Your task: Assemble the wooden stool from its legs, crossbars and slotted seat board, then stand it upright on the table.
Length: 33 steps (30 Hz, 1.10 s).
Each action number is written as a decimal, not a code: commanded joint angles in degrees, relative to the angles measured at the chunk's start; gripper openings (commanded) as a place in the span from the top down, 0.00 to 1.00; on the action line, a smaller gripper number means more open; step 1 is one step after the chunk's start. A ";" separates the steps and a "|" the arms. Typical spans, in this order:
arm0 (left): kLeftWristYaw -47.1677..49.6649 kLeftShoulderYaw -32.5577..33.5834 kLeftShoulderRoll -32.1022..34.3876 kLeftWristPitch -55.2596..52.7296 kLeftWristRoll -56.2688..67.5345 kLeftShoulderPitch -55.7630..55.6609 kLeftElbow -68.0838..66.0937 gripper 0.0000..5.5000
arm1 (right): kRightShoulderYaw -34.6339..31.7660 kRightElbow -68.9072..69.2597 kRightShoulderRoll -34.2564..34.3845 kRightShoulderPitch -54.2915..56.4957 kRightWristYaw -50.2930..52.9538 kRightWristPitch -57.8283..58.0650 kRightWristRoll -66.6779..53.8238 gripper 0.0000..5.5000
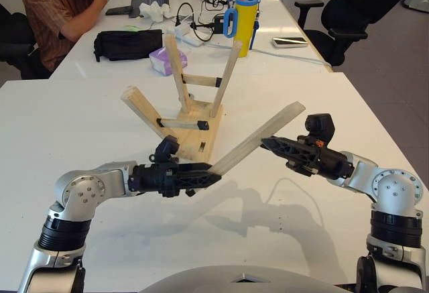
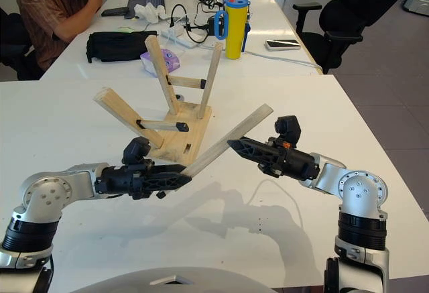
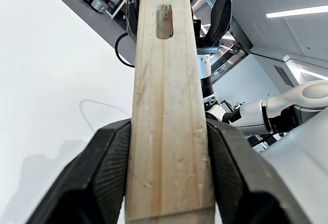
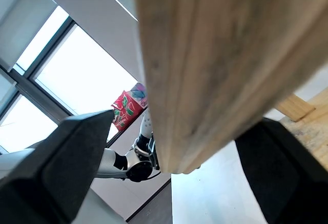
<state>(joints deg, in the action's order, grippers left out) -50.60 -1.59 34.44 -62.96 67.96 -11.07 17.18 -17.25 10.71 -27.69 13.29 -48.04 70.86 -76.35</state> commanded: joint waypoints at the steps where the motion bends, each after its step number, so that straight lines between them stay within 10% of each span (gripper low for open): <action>1: -0.53 -0.33 0.55 -1.44 0.38 -0.02 1.92 0.62 | -0.57 -0.33 -0.06 1.04 3.21 0.01 -3.30 0.31; 13: -0.74 -0.16 0.12 1.81 -3.44 0.67 3.43 0.62 | -0.25 -2.06 -1.56 0.40 4.26 -2.68 -2.58 0.63; 25: 8.89 7.37 -5.17 5.71 -6.37 1.15 -7.41 0.34 | 3.51 -4.98 -4.76 0.20 -1.74 -10.12 9.51 0.63; 33: 10.85 -1.56 -4.80 27.70 -32.51 4.78 -8.23 0.24 | 5.27 -10.27 -3.06 9.06 0.33 -22.20 22.02 0.63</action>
<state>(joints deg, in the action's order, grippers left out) -40.58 -0.16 29.92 -41.64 42.37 -6.65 10.17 -13.83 1.45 -31.26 19.61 -47.76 51.64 -57.80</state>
